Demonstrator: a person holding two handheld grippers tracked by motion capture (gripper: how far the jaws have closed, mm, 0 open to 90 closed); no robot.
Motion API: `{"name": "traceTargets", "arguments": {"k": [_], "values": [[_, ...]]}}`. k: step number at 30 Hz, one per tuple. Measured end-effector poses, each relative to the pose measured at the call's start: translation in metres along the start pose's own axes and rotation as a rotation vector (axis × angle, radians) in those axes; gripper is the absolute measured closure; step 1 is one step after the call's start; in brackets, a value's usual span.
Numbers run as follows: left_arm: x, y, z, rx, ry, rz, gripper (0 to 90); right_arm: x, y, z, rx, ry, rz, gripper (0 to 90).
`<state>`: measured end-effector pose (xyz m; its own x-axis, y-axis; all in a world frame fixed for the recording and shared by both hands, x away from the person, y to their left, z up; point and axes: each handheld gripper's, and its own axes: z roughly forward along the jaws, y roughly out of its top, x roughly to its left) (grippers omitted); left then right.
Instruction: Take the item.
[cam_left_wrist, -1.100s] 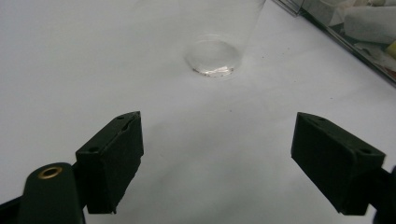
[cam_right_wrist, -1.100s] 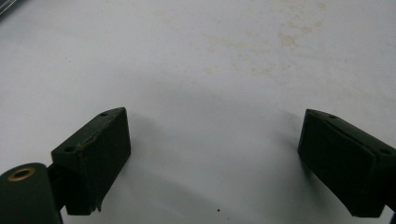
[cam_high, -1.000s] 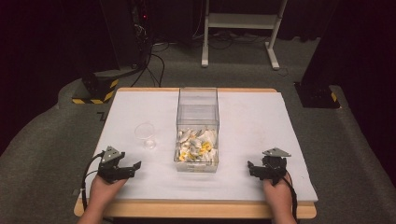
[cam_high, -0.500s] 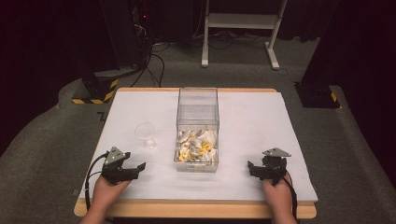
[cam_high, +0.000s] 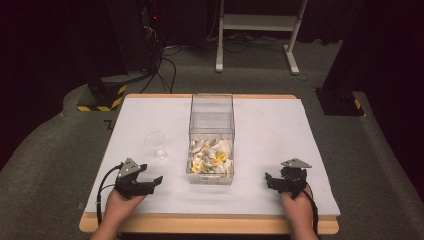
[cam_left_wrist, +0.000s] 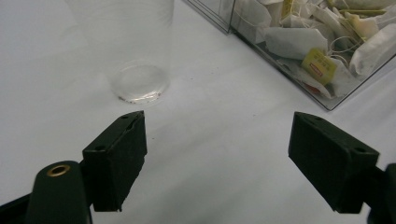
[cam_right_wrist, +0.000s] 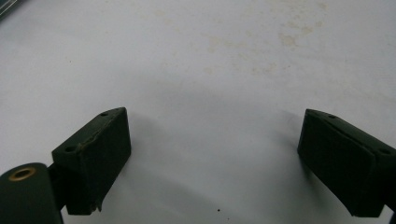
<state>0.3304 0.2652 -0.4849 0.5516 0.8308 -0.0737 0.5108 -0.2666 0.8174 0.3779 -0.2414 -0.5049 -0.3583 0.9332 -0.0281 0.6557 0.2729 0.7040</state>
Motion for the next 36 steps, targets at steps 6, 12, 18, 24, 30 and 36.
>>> {"name": "traceTargets", "arguments": {"k": [6, 12, 18, 24, 30, 36], "values": [[-0.001, 0.002, 0.000, -0.014, -0.043, -0.030, 19.7, 0.000, 0.000, 0.000, 0.000, 0.000, 0.000, 9.6], [-0.005, 0.003, 0.000, -0.024, -0.054, -0.036, 19.2, 0.000, 0.000, 0.000, -0.001, 0.001, 0.000, 9.6], [-0.008, 0.005, 0.000, -0.024, -0.065, -0.036, 18.9, 0.000, 0.000, 0.000, 0.000, 0.001, -0.001, 9.6], [-0.012, 0.008, 0.000, -0.030, -0.068, -0.020, 19.0, 0.000, 0.000, 0.000, -0.001, 0.001, -0.001, 9.7], [-0.014, 0.010, -0.001, -0.033, -0.068, -0.006, 19.3, 0.000, 0.000, 0.000, -0.001, 0.001, -0.001, 9.7], [-0.017, 0.012, -0.001, -0.039, -0.080, -0.008, 18.6, 0.000, 0.000, 0.000, -0.001, 0.001, -0.001, 9.7]]}}
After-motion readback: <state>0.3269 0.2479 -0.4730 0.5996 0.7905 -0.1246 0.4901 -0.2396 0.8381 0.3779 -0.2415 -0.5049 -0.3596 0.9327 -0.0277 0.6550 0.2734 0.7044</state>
